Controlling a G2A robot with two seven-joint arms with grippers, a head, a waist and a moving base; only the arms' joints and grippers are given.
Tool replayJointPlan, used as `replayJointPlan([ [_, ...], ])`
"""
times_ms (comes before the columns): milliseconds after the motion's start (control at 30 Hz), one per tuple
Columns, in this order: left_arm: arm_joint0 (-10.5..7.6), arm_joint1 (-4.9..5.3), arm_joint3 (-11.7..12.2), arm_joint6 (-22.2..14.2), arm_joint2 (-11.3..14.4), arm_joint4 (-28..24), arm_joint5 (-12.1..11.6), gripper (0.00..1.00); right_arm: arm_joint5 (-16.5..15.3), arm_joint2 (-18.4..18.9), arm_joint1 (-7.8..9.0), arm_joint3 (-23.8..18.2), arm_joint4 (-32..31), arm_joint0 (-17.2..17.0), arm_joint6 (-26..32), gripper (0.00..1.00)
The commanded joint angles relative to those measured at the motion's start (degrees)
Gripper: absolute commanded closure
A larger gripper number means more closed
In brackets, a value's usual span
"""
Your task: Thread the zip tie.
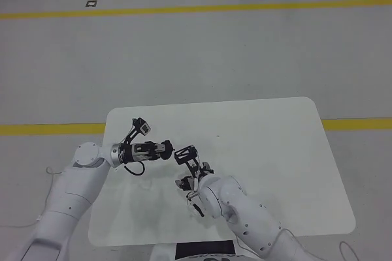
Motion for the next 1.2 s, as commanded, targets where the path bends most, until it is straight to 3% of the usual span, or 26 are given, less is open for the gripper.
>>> replayJointPlan([
  [0, 0.00, 0.00, 0.0, 0.0, 0.0, 0.0, 0.0, 1.00, 0.2, 0.2, -0.08, -0.1, -1.1, -0.3, -0.5, 0.00],
  [100, 0.00, 0.00, 0.0, 0.0, 0.0, 0.0, 0.0, 1.00, 0.2, 1.0, -0.43, -0.5, -2.1, -0.9, -0.2, 0.00],
  [167, 0.00, 0.00, 0.0, 0.0, 0.0, 0.0, 0.0, 1.00, 0.2, 1.9, -0.79, -0.8, -2.3, -1.5, -0.4, 0.45],
  [200, 0.00, 0.00, 0.0, 0.0, 0.0, 0.0, 0.0, 1.00, 0.2, 2.4, -0.95, -0.9, -2.3, -1.8, -0.5, 0.52],
  [467, 0.00, 0.00, 0.0, 0.0, 0.0, 0.0, 0.0, 1.00, 0.2, 3.4, -2.23, -0.3, -3.3, -2.8, 0.4, 0.73],
  [833, 0.00, 0.00, 0.0, 0.0, 0.0, 0.0, 0.0, 1.00, 0.2, 4.5, -3.78, 3.8, -2.3, -1.8, 0.5, 0.87],
  [1167, 0.00, 0.00, 0.0, 0.0, 0.0, 0.0, 0.0, 1.00, 0.2, 5.7, -5.60, 10.7, -1.7, 0.5, -0.5, 0.85],
])
